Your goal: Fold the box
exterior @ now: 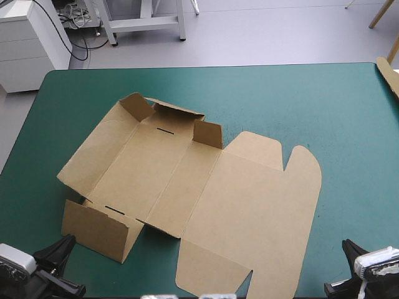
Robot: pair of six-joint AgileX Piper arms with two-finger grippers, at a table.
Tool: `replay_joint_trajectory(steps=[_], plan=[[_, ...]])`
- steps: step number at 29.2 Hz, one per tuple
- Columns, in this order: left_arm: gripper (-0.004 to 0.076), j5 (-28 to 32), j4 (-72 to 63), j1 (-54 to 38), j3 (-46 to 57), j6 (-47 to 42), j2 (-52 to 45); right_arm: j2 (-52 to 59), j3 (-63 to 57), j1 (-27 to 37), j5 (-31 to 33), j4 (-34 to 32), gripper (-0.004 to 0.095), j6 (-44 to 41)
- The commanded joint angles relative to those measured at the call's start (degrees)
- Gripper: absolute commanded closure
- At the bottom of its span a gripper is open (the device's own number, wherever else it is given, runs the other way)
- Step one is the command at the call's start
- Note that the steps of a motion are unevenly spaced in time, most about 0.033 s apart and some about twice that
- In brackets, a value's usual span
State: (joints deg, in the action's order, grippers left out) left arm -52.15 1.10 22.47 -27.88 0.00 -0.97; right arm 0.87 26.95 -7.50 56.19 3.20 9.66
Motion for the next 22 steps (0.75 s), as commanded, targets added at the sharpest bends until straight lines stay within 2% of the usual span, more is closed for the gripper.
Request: replay_joint_trajectory(steps=[1,17,19,22], plan=[[0.0731,4.0,-1.1,0.0,-1.2,-0.4,-0.2,1.1,1.8,-0.1,-4.4,-0.1,0.0924,0.0],[0.0731,4.0,-1.1,0.0,-1.2,-0.4,-0.2,1.1,1.6,-0.1,-3.3,0.2,0.0910,1.6],[0.0731,4.0,-1.1,0.0,-1.2,-0.4,-0.2,1.1,1.4,-0.1,-2.9,1.0,0.0849,4.0],[0.0731,4.0,-1.1,0.0,-1.2,-0.4,-0.2,1.1,1.2,-0.1,-2.5,2.9,0.0693,6.5]])
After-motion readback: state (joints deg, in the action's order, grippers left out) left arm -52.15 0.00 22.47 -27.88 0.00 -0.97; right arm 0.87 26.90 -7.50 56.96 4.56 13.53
